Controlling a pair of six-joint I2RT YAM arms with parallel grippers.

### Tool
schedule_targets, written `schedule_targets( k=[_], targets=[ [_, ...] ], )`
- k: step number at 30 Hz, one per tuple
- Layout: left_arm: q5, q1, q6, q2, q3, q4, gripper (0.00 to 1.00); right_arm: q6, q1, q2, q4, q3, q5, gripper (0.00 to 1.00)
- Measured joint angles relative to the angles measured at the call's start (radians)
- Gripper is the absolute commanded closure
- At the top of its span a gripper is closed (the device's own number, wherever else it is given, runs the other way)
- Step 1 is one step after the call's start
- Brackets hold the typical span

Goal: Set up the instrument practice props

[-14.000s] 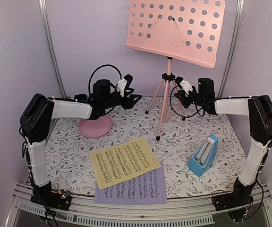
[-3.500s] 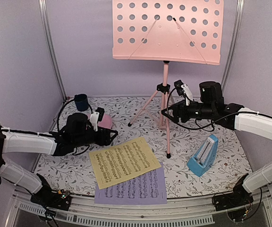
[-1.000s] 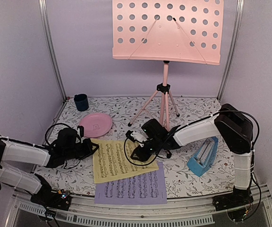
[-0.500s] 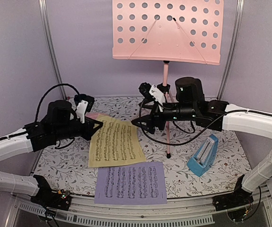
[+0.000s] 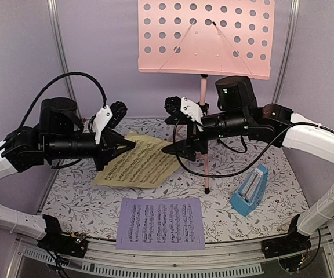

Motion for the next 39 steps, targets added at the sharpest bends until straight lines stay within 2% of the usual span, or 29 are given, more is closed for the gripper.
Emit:
schedule_targets(
  k=[3, 11, 13, 15, 17, 20, 21, 22, 24, 26, 31, 36, 39],
  targets=[
    [-0.005, -0.055, 0.043, 0.048, 0.055, -0.035, 1.00, -0.015, 0.037, 0.011, -0.050, 0.023, 0.004, 0.22],
    [-0.046, -0.132, 0.123, 0.118, 0.130, -0.072, 1.00, -0.005, 0.107, 0.073, -0.142, 0.045, 0.105, 0.61],
    [-0.052, -0.139, 0.138, 0.116, 0.137, -0.069, 1.00, 0.008, 0.110, 0.079, -0.163, 0.045, 0.124, 0.76],
    [-0.056, -0.144, 0.153, 0.113, 0.140, -0.061, 1.00, 0.024, 0.111, 0.079, -0.175, 0.045, 0.139, 1.00],
    [-0.062, -0.146, 0.163, 0.113, 0.140, -0.050, 0.94, 0.036, 0.111, 0.079, -0.178, 0.045, 0.149, 1.00],
    [-0.084, -0.148, 0.162, 0.108, 0.129, -0.019, 0.66, 0.061, 0.111, 0.077, -0.173, 0.045, 0.158, 1.00],
    [-0.094, -0.148, 0.158, 0.100, 0.117, 0.003, 0.52, 0.068, 0.111, 0.074, -0.167, 0.041, 0.164, 1.00],
    [-0.104, -0.148, 0.151, 0.084, 0.094, 0.033, 0.44, 0.074, 0.111, 0.067, -0.159, 0.033, 0.169, 1.00],
    [-0.120, -0.146, 0.130, 0.030, 0.030, 0.094, 0.33, 0.088, 0.111, 0.038, -0.140, 0.008, 0.173, 1.00],
    [-0.128, -0.132, 0.105, -0.034, -0.035, 0.149, 0.29, 0.100, 0.110, 0.006, -0.122, -0.008, 0.176, 1.00],
    [-0.140, -0.046, 0.030, -0.156, -0.129, 0.265, 0.29, 0.125, 0.103, -0.079, -0.058, -0.012, 0.185, 1.00],
    [-0.154, 0.036, -0.019, -0.158, -0.139, 0.355, 0.33, 0.155, 0.061, -0.152, -0.016, 0.007, 0.213, 1.00],
    [-0.159, 0.049, -0.018, -0.102, -0.086, 0.360, 0.35, 0.175, 0.030, -0.189, 0.013, 0.041, 0.254, 1.00]
  ],
)
